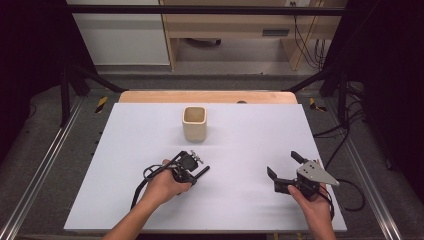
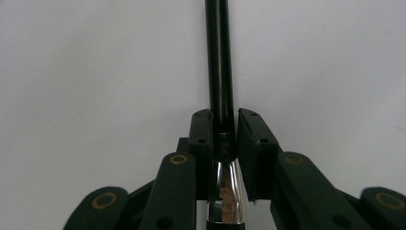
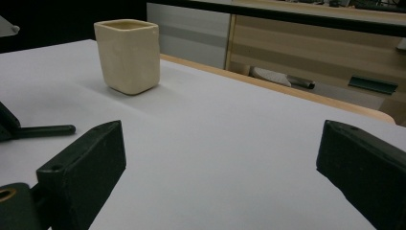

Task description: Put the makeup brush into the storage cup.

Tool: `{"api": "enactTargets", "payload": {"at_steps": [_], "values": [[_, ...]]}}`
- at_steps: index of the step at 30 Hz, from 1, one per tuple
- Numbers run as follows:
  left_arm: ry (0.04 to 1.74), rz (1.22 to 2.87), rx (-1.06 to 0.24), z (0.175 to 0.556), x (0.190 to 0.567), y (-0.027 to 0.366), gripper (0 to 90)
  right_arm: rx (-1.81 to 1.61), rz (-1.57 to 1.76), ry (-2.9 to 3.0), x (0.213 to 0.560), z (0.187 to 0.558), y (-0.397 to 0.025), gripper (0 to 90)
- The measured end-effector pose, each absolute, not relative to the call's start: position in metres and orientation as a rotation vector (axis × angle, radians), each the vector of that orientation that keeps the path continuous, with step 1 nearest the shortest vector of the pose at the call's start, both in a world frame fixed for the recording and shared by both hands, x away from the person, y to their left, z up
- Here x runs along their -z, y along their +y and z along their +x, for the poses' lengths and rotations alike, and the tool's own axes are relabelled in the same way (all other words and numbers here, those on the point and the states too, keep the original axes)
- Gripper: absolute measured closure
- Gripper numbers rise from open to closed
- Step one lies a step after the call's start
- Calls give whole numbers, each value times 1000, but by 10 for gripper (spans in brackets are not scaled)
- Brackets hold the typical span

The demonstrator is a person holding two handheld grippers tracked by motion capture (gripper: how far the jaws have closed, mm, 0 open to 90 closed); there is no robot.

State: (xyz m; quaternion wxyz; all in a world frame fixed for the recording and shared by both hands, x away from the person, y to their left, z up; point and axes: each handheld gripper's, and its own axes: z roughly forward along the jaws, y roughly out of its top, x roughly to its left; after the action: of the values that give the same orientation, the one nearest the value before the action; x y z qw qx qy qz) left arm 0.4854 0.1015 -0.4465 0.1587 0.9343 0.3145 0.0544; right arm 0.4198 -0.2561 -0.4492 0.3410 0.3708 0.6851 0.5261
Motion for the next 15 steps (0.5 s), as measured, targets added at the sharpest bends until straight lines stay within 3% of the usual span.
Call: {"api": "enactTargets", "payload": {"at_steps": [15], "values": [[836,2665,-177,485,436,108,778,-1365,958,1787,449,420,-255,33]]}}
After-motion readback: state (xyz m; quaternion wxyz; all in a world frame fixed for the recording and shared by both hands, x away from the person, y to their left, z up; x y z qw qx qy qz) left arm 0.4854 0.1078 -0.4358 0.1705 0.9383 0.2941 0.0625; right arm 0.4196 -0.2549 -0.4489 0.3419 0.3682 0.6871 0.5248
